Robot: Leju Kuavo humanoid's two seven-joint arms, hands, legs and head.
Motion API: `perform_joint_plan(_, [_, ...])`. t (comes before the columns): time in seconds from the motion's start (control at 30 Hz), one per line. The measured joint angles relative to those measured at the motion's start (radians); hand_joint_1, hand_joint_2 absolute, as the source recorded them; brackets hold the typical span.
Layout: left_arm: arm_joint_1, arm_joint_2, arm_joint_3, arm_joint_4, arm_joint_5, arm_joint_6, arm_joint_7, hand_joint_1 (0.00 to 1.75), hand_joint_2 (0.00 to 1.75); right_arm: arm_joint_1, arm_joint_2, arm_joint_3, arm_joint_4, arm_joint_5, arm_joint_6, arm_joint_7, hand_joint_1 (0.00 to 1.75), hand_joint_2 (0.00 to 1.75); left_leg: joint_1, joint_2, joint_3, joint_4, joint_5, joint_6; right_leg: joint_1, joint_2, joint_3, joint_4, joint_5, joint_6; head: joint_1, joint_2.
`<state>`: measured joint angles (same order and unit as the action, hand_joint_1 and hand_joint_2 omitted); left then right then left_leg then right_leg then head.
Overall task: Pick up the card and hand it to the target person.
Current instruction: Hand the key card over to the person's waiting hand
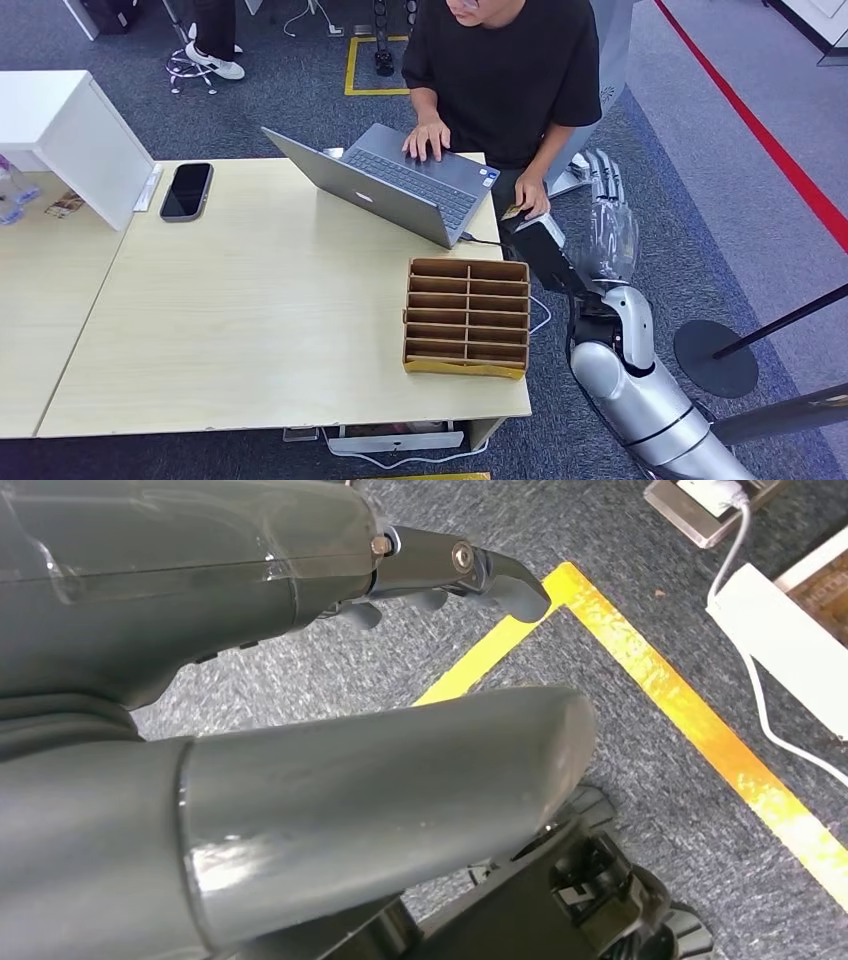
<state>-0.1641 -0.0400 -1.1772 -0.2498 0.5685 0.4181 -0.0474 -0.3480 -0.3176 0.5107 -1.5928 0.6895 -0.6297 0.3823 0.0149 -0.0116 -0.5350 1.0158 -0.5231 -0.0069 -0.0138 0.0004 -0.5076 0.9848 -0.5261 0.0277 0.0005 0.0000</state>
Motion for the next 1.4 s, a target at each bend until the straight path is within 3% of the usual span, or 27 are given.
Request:
perform_joint_plan(0.1, [0.012,0.003,0.003,0.001,0.017,0.009,-0.014,0.0,0.0,0.035,0.008,0.023,-0.042,-0.04,0.028,-0.005,0.0,1.75,0.0,0.0,0.0,0.0,0.0,0.0,0.0,0.0,0.0,0.0,0.0,0.0,0.0,0.0])
perform_joint_plan(0.37, [0.036,0.009,0.018,0.003,0.055,0.031,-0.034,0.0,0.0,0.166,0.019,0.064,-0.128,0.105,0.017,0.044,0.0,1.75,0.0,0.0,0.0,0.0,0.0,0.0,0.0,0.0,0.0,0.0,0.0,0.0,0.0,0.0])
perform_joint_plan(0.73, [0.044,0.014,0.043,0.004,0.078,0.037,-0.03,0.0,0.0,0.306,0.062,0.088,-0.194,0.066,-0.063,-0.02,0.0,1.75,0.0,0.0,0.0,-0.001,0.0,0.0,0.0,0.0,0.0,0.0,0.0,0.0,0.0,0.0])
perform_joint_plan(1.0, [0.044,0.015,0.055,0.004,0.087,0.046,-0.033,0.0,0.0,0.348,0.114,0.09,-0.185,-0.08,-0.064,-0.109,0.0,1.75,0.0,0.0,0.0,-0.001,0.0,0.0,0.0,0.0,0.0,0.0,0.0,0.0,0.0,0.0])
perform_joint_plan(1.4, [0.044,0.016,0.057,0.004,0.087,0.045,-0.028,0.0,0.0,0.36,0.153,0.102,-0.152,-0.156,-0.064,-0.131,0.0,1.75,0.0,0.0,0.0,-0.001,0.0,0.0,0.0,0.0,0.0,0.0,0.0,0.0,0.0,0.0])
